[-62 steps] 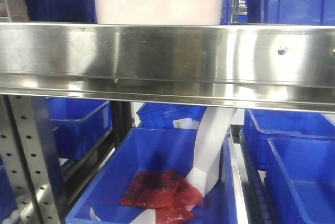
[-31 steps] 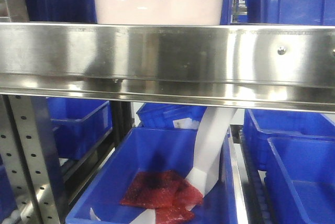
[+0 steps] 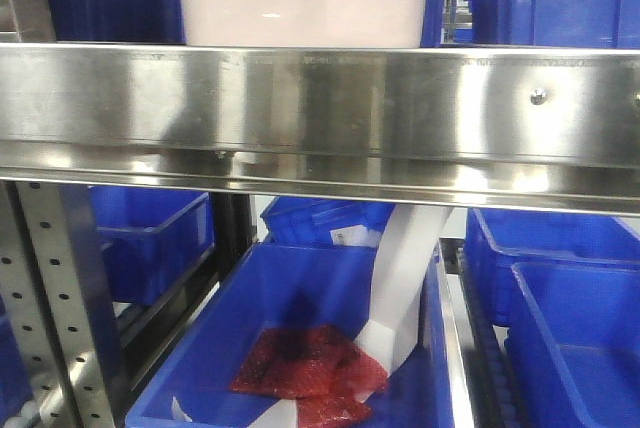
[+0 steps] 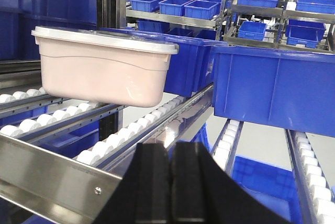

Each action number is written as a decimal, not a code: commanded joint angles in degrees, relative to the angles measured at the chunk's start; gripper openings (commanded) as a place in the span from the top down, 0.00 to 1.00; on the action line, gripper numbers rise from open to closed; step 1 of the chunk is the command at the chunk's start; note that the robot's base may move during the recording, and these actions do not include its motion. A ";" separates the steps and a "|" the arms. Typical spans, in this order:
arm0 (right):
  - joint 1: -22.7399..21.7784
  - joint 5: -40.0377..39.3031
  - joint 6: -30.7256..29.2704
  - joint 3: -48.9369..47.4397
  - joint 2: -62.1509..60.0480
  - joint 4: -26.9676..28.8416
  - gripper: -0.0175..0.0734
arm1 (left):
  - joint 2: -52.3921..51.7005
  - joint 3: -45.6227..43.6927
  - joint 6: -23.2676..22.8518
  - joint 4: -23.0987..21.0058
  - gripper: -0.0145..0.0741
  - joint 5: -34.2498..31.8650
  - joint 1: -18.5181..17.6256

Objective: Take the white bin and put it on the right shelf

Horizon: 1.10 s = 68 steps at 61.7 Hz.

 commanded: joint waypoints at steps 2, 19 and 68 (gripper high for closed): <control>-0.28 -4.93 0.08 -0.75 0.75 0.99 0.73 | -0.60 0.04 -0.22 -0.42 0.97 -5.29 -0.46; -0.28 -12.60 21.13 3.67 0.75 -20.86 0.73 | -0.60 0.04 -0.22 -0.42 0.97 -5.29 -0.46; -0.28 -21.93 43.51 25.80 -10.44 -41.76 0.73 | -0.60 0.04 -0.22 -0.42 0.97 -5.29 -0.46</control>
